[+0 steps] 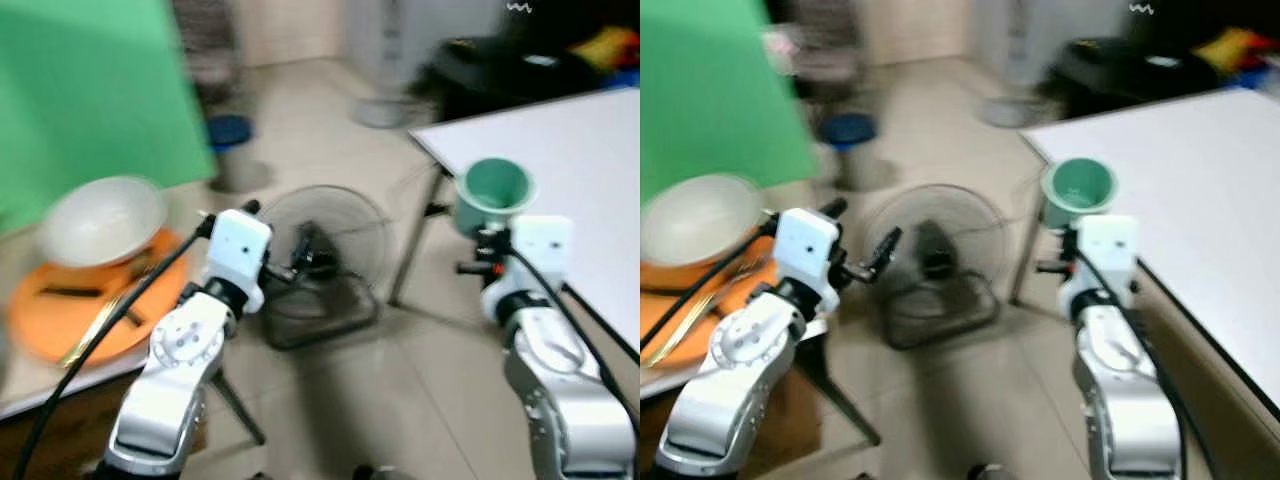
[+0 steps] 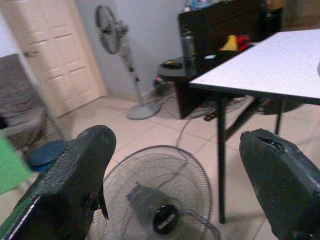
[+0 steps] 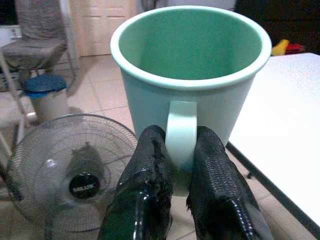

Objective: Setting the table

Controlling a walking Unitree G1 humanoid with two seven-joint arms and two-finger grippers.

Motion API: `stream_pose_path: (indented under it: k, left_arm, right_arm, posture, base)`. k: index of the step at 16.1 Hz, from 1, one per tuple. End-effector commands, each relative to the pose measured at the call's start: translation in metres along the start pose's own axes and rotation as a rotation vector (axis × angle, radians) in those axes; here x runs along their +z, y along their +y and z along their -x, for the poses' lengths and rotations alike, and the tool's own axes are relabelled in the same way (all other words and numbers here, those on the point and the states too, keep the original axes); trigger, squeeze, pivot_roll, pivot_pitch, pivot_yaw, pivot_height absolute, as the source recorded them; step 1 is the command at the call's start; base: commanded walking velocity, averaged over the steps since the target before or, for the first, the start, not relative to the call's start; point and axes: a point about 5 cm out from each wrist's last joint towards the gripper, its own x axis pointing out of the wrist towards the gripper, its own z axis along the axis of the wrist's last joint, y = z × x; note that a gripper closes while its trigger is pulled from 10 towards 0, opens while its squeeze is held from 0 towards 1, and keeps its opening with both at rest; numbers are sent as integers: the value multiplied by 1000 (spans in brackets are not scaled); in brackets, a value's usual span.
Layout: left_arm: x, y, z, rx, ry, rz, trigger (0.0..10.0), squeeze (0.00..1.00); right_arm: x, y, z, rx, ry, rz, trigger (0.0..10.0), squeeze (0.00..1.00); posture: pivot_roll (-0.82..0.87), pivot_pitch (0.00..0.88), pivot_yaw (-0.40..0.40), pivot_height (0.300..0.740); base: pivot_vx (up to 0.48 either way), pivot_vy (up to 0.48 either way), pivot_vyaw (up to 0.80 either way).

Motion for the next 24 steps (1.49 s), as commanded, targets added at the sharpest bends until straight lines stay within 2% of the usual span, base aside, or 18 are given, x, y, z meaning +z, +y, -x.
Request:
stream_pose_path:
  k: [1,7,15,24]
  left_arm:
    - [-1,3,-1,18,10,7,10000,0]
    - [-2,11,-1,50,19,34,10000,0]
    - [-3,20,0,85,25,45,10000,0]
    - [-4,20,2,89,28,47,10000,0]
  right_arm:
    - [2,-2,-1,-11,-2,3,10000,0]
    - [3,4,-7,30,8,4,10000,0]
    - [4,10,-12,74,0,12,10000,0]
    - [5,16,-13,128,-11,13,10000,0]
  posture:
    - [76,0,37,740]
    - [78,0,37,740]
    - [87,0,27,740]
    - [90,0,17,740]
  base:
    - [0,0,-800]
    - [0,0,-800]
    - [300,0,-785]
    - [361,0,0]
